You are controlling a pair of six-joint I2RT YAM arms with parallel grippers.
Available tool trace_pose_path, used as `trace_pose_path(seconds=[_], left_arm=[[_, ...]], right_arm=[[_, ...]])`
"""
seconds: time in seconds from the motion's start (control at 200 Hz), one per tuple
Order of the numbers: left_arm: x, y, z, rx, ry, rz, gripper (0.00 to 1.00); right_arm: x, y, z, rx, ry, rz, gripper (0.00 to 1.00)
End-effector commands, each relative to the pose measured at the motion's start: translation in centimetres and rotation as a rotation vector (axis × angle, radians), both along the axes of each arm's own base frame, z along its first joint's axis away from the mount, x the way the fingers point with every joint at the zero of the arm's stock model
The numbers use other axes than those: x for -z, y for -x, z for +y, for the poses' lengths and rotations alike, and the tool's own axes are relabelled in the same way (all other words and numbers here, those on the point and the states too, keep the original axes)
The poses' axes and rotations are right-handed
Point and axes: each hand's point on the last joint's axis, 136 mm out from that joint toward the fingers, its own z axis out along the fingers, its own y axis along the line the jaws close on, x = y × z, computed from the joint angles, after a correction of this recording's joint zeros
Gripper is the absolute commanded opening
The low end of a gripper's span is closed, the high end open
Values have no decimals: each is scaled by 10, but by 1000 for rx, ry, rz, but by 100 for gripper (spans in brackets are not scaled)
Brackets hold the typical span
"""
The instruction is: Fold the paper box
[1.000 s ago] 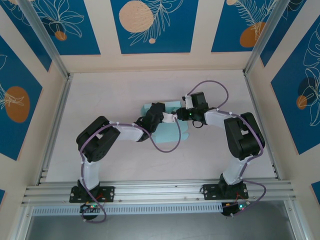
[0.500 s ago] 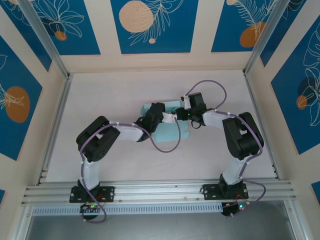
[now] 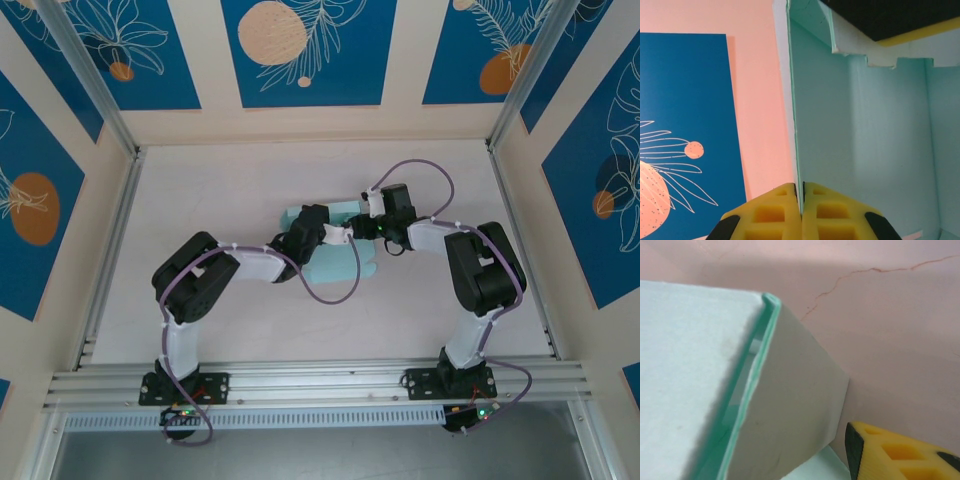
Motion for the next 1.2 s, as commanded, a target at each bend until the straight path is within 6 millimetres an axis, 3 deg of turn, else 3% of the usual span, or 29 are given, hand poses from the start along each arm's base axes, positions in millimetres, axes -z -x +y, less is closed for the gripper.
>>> trace_pose_path(seconds=[0.0, 0.315, 0.745, 1.0, 1.11, 1.195], left_arm=[[62, 36, -13, 169, -135, 188, 0], [57, 37, -15, 181, -108, 213, 0], [58, 38, -16, 190, -104, 210, 0], [52, 38, -17, 185, -76, 205, 0], [47, 38, -17, 183, -61, 200, 20], [37, 40, -19, 181, -37, 191, 43]], right_arm=[[-55, -38, 15, -41, -75, -244, 52], [-48, -47, 17, -42, -60, -254, 52], [-44, -60, 11, 52, 15, -303, 23], [-44, -59, 12, 45, 17, -305, 17], [-43, -57, 12, 44, 23, -305, 15], [-43, -56, 12, 45, 29, -306, 14]])
